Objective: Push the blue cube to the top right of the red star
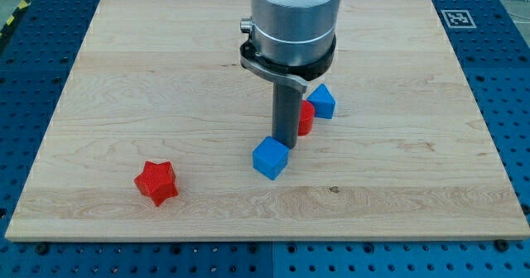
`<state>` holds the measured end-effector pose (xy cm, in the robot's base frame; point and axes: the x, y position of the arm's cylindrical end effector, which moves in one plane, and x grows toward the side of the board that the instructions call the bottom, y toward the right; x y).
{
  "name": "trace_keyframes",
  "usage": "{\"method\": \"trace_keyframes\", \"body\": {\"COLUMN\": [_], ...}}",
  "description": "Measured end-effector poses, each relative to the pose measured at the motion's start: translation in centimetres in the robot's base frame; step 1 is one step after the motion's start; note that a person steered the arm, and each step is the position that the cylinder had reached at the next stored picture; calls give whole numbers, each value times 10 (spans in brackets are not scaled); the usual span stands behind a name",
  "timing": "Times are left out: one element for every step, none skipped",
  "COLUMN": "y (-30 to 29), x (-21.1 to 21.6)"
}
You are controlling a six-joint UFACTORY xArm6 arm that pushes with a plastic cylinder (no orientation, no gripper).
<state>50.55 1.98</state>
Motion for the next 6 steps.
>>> {"method": "trace_keyframes", "body": {"y": [16,16,39,96,87,42], "x": [-1,-1,-1,7,36,39]}}
